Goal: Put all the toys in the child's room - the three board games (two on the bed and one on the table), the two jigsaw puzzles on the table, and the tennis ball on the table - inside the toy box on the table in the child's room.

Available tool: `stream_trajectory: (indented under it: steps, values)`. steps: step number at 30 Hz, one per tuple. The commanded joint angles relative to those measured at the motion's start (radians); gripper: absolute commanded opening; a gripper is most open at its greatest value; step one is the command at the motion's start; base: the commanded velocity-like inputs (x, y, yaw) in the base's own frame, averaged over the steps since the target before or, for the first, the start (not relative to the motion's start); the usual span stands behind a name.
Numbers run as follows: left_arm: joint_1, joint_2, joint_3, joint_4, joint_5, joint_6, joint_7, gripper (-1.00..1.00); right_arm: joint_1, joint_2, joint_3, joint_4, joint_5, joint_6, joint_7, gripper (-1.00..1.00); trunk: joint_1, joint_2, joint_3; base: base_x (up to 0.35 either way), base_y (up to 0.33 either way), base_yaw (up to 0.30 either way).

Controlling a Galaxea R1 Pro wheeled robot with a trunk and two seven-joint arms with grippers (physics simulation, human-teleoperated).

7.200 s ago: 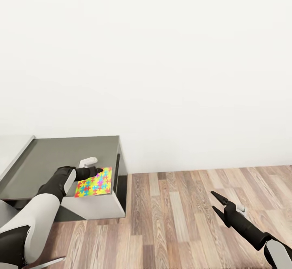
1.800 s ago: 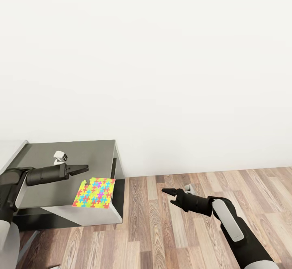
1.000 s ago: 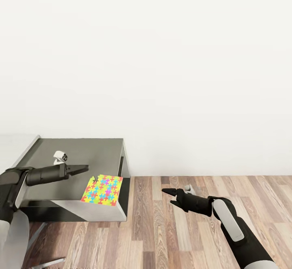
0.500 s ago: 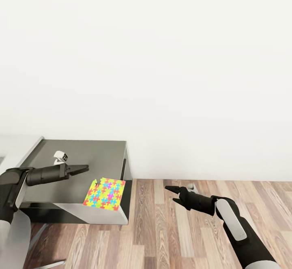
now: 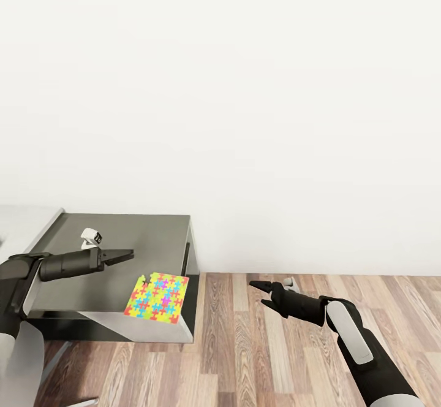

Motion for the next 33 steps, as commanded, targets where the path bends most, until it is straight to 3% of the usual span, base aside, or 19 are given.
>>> stream_trajectory:
  steps: [1, 15, 23, 33]
  values:
    - [-0.001, 0.000, 0.000, 0.000, -0.001, 0.011, -0.004, 1.00, 0.000, -0.001, 0.001, 0.000, 0.009, 0.002, 0.009, 1.00, 0.001, -0.002, -0.002, 0.000, 0.037, 0.000]
    - [-0.001, 0.001, -0.001, -0.012, 0.000, 0.016, -0.004, 1.00, 0.000, 0.000, 0.002, 0.000, 0.009, 0.000, 0.010, 1.00, 0.001, -0.002, 0.006, 0.069, 0.093, 0.073]
    - [0.001, -0.001, -0.002, -0.032, 0.010, 0.021, -0.004, 1.00, 0.000, 0.026, 0.001, 0.000, 0.010, 0.001, 0.010, 1.00, 0.001, -0.002, 0.007, 0.004, 0.004, 0.010]
    - [0.001, -0.011, -0.009, -0.042, 0.013, 0.024, -0.004, 1.00, 0.000, 0.031, 0.002, 0.000, 0.010, 0.000, 0.010, 1.00, 0.001, -0.002, 0.018, 0.000, 0.000, 0.000]
